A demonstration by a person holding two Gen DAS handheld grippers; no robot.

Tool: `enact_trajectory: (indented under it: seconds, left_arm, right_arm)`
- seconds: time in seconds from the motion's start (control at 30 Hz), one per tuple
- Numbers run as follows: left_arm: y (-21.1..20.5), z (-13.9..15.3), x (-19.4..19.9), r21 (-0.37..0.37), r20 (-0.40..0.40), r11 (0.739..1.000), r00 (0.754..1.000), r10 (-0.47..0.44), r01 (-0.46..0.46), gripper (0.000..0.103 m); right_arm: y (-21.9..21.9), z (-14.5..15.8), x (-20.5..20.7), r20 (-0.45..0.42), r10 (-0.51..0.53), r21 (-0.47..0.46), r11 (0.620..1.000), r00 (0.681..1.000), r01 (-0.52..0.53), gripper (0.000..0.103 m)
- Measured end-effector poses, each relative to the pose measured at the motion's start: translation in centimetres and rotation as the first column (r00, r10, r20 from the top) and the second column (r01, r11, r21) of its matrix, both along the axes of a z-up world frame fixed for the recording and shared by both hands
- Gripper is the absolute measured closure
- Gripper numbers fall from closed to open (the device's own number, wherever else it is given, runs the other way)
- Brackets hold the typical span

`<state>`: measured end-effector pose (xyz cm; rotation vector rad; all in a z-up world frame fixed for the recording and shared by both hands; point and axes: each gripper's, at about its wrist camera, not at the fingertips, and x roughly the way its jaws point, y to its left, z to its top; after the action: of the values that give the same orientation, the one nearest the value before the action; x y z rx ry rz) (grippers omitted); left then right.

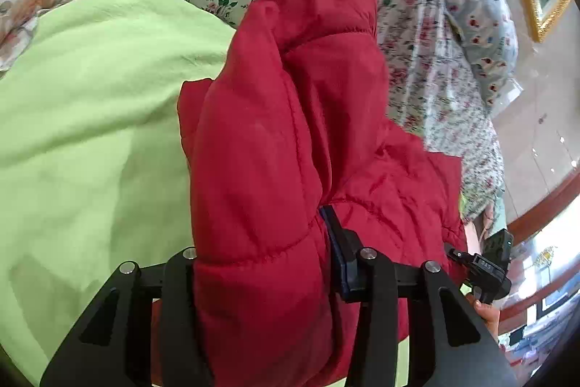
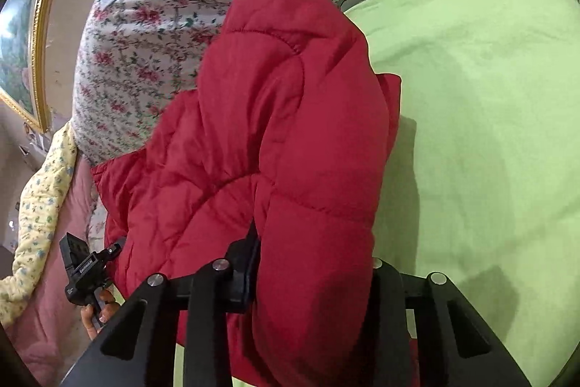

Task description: Fold large clothes

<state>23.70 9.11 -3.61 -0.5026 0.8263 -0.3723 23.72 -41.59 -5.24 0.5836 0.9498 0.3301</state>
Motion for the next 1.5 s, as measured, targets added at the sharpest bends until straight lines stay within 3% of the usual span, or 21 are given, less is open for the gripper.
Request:
enact_trajectory:
  seconds: [0.2, 0.57, 0.83, 0.97, 1.17, 1.23, 1.27, 1.33, 1.5]
  left_arm:
    - [0.7, 1.1, -5.3, -0.017, 0.017, 1.0, 1.0, -0.018, 0.018, 0.062]
    - [2.7, 0.5, -14.3, -0.032, -0.03, 0.998, 0.998, -0.049, 0.049, 0.062]
    - [2.7, -1.5, -15.1, 0.002, -0.062, 1.0, 0.998, -0.016, 0.016, 0.061]
    - [2.6, -2.6, -14.4, 0.029, -0.077, 0.999, 0.997, 0.016, -0.013, 0.055]
    - [1.8, -2.7, -14.4, 0.097, -0.093, 0.993, 0.993, 0.077, -0.068, 0.036]
    - [1.8, -2.6, -14.5, 0.135, -0.094, 0.987, 0.99, 0.103, -0.089, 0.02]
    - [1.8, -2.3, -14.6, 0.17, -0.089, 0.979, 0.988, 0.129, -0.112, 0.017]
    - [1.9, -1.9, -14.8, 0.192, -0.074, 0.973, 0.986, 0.148, -0.131, 0.016]
    - [1.9, -0.7, -15.4, 0.265, -0.014, 0.949, 0.983, 0.184, -0.173, 0.016]
  right_arm:
    - [0.8, 1.2, -4.8, -0.001, 0.052, 0.006, 0.999, 0.999, -0.052, 0.07]
    - [1.3, 1.1, -13.3, -0.036, 0.097, 0.06, 0.994, 0.995, -0.095, 0.07]
    - [1.1, 0.2, -14.9, -0.046, 0.081, 0.071, 0.994, 0.996, -0.078, 0.067]
    - [1.1, -0.2, -14.7, -0.044, 0.068, 0.046, 0.997, 0.997, -0.066, 0.064]
    - [1.3, -0.8, -14.7, -0.047, 0.054, 0.0, 0.999, 0.997, -0.054, 0.05]
    - [1.4, -0.6, -14.7, -0.048, 0.051, -0.018, 0.998, 0.998, -0.052, 0.043]
    - [1.4, -0.5, -14.7, -0.048, 0.05, -0.029, 0.998, 0.998, -0.052, 0.04]
    - [1.4, -0.2, -14.8, -0.047, 0.031, -0.079, 0.996, 0.998, -0.035, 0.022]
    - [1.4, 1.7, -15.3, 0.027, -0.02, -0.216, 0.976, 0.999, 0.025, 0.018]
